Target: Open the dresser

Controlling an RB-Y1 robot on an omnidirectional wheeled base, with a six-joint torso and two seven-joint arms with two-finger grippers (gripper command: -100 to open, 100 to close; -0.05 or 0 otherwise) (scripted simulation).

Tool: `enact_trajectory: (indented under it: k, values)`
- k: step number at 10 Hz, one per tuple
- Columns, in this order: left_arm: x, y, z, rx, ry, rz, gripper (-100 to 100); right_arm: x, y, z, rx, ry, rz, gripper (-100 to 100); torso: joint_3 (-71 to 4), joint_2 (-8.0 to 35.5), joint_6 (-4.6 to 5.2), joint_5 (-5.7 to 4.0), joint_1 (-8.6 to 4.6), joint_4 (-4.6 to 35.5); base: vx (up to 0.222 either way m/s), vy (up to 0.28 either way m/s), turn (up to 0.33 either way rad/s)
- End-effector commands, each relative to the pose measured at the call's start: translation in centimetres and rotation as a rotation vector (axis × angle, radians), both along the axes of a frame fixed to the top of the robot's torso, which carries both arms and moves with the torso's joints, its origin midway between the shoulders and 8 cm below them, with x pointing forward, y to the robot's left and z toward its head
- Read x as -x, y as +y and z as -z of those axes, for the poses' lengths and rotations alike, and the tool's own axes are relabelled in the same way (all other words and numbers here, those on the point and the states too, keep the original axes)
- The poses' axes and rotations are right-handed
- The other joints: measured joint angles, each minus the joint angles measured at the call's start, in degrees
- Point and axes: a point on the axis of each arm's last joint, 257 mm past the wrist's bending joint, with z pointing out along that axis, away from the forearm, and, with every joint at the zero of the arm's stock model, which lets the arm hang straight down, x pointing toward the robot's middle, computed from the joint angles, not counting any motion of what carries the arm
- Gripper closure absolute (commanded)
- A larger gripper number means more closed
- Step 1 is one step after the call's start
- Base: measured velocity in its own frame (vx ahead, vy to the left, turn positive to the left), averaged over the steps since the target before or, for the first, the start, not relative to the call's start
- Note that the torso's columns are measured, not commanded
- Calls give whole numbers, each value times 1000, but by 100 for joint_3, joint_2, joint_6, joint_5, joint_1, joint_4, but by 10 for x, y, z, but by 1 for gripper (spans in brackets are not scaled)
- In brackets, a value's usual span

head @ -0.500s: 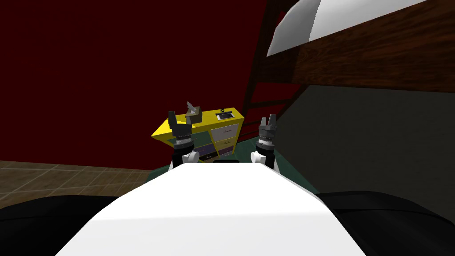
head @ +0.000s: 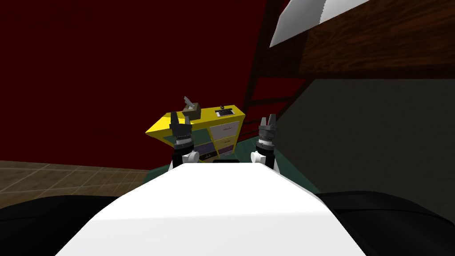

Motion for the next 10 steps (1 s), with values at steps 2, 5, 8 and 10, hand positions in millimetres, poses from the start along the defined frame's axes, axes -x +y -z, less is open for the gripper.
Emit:
enact_trajectory:
  k: [2, 5, 8, 10]
  values:
    - [4, -1, -9, -3, -27, 1, 0, 0, 0, 0, 0, 0, 0, 0, -1707, 820, 2, 22, 18, 817, 0, 0, 0]
    - [7, -9, -22, -37, -58, 22, -100, 0, 0, 0, 0, 0, 0, 0, -4235, 2072, 4, 45, 28, 2055, 7, 6, 18]
    - [0, -18, -15, -82, -28, 53, -100, 0, 0, 0, 0, 1, 0, 0, -4794, 2263, 15, 72, 48, 2268, -6, -3, 32]
    - [0, -18, -15, -82, -28, 53, -100, 0, 0, 0, 0, 1, 0, 0, -4803, 2266, 12, 70, 49, 2275, 4, -2, -6]
